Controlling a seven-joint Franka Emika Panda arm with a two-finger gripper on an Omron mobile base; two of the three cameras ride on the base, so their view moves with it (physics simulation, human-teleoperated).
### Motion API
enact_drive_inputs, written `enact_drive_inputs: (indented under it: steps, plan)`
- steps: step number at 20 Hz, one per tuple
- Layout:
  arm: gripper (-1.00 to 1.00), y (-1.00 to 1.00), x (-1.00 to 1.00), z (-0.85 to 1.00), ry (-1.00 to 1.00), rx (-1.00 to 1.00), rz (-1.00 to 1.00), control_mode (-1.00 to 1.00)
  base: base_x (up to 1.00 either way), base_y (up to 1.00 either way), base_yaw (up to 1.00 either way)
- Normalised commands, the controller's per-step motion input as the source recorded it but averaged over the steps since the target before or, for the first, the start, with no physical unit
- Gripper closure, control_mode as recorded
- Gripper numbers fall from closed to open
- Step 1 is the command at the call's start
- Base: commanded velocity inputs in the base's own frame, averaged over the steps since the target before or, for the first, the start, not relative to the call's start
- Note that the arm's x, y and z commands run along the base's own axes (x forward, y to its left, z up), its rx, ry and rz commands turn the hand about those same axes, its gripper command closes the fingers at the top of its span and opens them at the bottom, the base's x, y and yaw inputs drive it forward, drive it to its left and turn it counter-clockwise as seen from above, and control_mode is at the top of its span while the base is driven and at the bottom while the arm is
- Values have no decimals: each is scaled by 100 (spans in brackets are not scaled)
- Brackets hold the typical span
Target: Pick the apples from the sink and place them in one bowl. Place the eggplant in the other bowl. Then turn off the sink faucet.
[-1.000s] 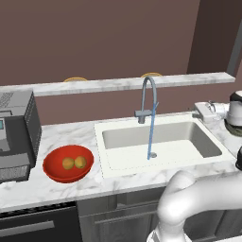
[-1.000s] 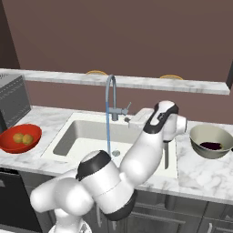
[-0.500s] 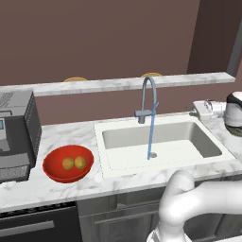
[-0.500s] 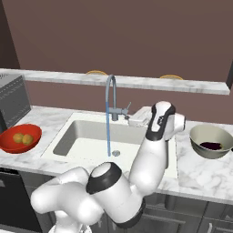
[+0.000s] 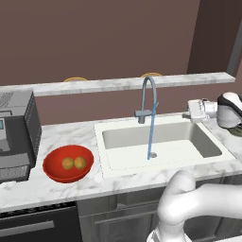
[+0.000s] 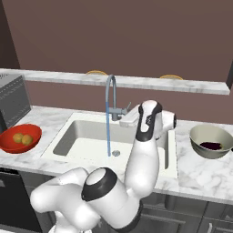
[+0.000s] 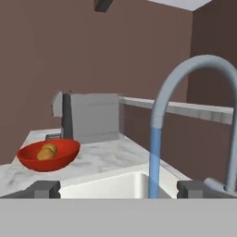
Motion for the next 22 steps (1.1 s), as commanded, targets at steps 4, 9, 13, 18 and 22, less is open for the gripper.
enact_drive_inputs:
  steps: [4, 9, 13, 18, 22]
  plan:
    - [-100, 20, 17, -1, -2, -2, -4, -100, 0, 0, 0]
    - [-100, 6, 32, -11, 0, 0, 0, -100, 0, 0, 0]
    - [-100, 1, 32, -15, 0, 0, 0, -100, 0, 0, 0]
    - [-100, 0, 31, -16, 0, 0, 0, -100, 0, 0, 0]
    - [-100, 0, 37, -15, 0, 0, 0, -100, 0, 0, 0]
